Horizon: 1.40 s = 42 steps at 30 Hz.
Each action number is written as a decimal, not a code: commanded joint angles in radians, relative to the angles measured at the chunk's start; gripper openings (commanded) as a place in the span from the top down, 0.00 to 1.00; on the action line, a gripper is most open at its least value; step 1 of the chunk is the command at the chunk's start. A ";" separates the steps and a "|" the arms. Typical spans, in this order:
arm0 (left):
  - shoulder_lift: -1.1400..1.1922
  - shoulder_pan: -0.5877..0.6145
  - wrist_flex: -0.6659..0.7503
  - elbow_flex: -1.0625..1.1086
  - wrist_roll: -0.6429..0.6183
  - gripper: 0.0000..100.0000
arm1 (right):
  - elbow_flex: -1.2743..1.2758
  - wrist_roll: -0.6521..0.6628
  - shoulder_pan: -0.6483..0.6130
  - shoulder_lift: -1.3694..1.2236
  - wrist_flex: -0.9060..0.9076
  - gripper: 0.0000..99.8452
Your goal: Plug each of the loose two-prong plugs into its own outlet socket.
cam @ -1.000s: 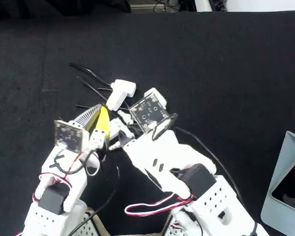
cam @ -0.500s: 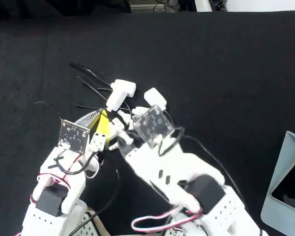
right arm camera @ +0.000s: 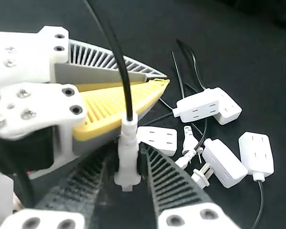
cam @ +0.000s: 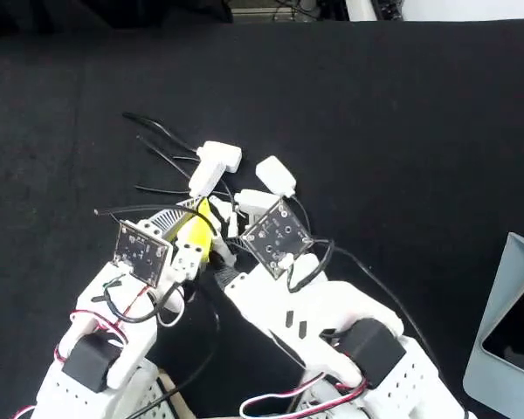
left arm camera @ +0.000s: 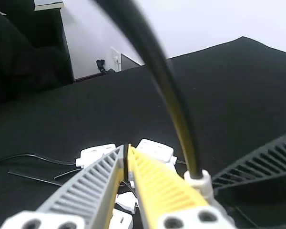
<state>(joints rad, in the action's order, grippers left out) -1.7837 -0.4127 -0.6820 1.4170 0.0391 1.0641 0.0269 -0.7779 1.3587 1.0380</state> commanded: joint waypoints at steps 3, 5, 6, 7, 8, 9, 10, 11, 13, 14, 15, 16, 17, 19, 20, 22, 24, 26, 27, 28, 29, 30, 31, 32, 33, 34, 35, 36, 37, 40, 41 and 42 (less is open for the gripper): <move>-0.005 -0.021 0.015 -0.082 0.032 0.97 | 0.005 0.008 -0.017 -0.008 0.005 0.99; -0.005 -0.025 0.015 -0.084 0.072 0.97 | 0.016 0.009 -0.017 -0.008 0.005 0.99; -0.005 -0.039 0.017 -0.085 0.091 0.97 | 0.027 0.025 -0.017 -0.008 0.003 0.99; -0.005 -0.059 0.015 -0.093 0.110 0.97 | 0.041 0.040 -0.017 -0.008 0.000 0.99; -0.005 -0.077 0.014 -0.097 0.124 0.97 | 0.053 0.049 -0.017 -0.008 -0.002 0.99; -0.005 -0.096 0.014 -0.102 0.133 0.97 | 0.061 0.051 -0.017 -0.008 -0.002 0.99; -0.005 -0.114 0.014 -0.104 0.138 0.97 | 0.064 0.051 -0.017 -0.008 -0.002 0.99; -0.005 -0.124 0.014 -0.105 0.138 0.97 | 0.064 0.049 -0.017 -0.008 -0.002 0.99; -0.005 -0.133 0.014 -0.105 0.138 0.97 | 0.062 0.049 -0.014 -0.008 0.000 0.99; -0.005 -0.133 0.014 -0.105 0.138 0.97 | 0.062 0.051 -0.012 -0.008 0.000 0.99; -0.005 -0.137 0.018 -0.107 0.138 0.97 | 0.067 0.052 -0.012 -0.008 0.000 0.99; -0.005 -0.140 0.023 -0.108 0.138 0.97 | 0.070 0.054 -0.012 -0.008 0.000 0.99; -0.005 -0.140 0.023 -0.124 0.137 0.97 | 0.071 0.052 -0.012 -0.008 0.000 0.99; -0.005 -0.139 0.017 -0.148 0.137 0.97 | 0.070 0.049 -0.011 -0.008 0.000 0.99; -0.005 -0.130 0.015 -0.153 0.137 0.97 | 0.070 0.048 -0.011 -0.008 0.000 0.99; -0.005 -0.119 0.014 -0.150 0.138 0.97 | 0.070 0.048 -0.011 -0.008 -0.002 0.99; -0.005 -0.081 -0.002 -0.142 0.138 0.97 | 0.070 0.048 -0.011 -0.008 -0.002 0.99; -0.005 -0.050 -0.005 -0.131 0.133 0.97 | 0.068 0.048 -0.006 -0.008 0.000 0.99; -0.005 -0.028 -0.005 -0.124 0.133 0.97 | 0.068 0.048 0.002 -0.008 -0.002 0.99; -0.005 -0.008 -0.005 -0.119 0.132 0.97 | 0.067 0.048 0.008 -0.008 -0.002 0.99; -0.005 0.001 -0.005 -0.116 0.132 0.97 | 0.067 0.046 0.015 -0.008 -0.002 0.99; -0.005 0.007 -0.005 -0.116 0.130 0.97 | 0.068 0.046 0.021 -0.008 -0.003 0.99; -0.005 0.004 -0.005 -0.117 0.130 0.97 | 0.070 0.046 0.023 -0.008 -0.003 0.99; -0.005 -0.010 -0.005 -0.122 0.130 0.97 | 0.071 0.046 0.023 -0.008 -0.003 0.99; -0.005 -0.036 -0.005 -0.125 0.130 0.97 | 0.071 0.046 0.023 -0.008 -0.003 0.99; -0.005 -0.065 -0.005 -0.127 0.130 0.97 | 0.070 0.046 0.023 -0.008 -0.005 0.99; -0.005 -0.097 -0.005 -0.127 0.133 0.97 | 0.070 0.046 0.023 -0.008 -0.011 0.99; -0.005 -0.127 -0.006 -0.125 0.137 0.97 | 0.070 0.046 0.023 -0.008 -0.021 0.99; -0.005 -0.150 -0.006 -0.119 0.137 0.97 | 0.071 0.046 0.023 -0.008 -0.028 0.99; -0.005 -0.154 -0.006 -0.117 0.138 0.97 | 0.071 0.037 0.046 -0.008 -0.028 0.99; -0.005 -0.133 -0.006 -0.119 0.138 0.97 | 0.068 0.017 0.072 -0.008 -0.031 0.99; -0.005 -0.102 -0.006 -0.127 0.138 0.97 | 0.067 0.002 0.103 -0.008 -0.031 0.99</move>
<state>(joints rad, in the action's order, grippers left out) -1.7868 -0.5478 -0.6866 1.3249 0.1665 1.1439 0.0667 -0.7426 1.3464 1.0288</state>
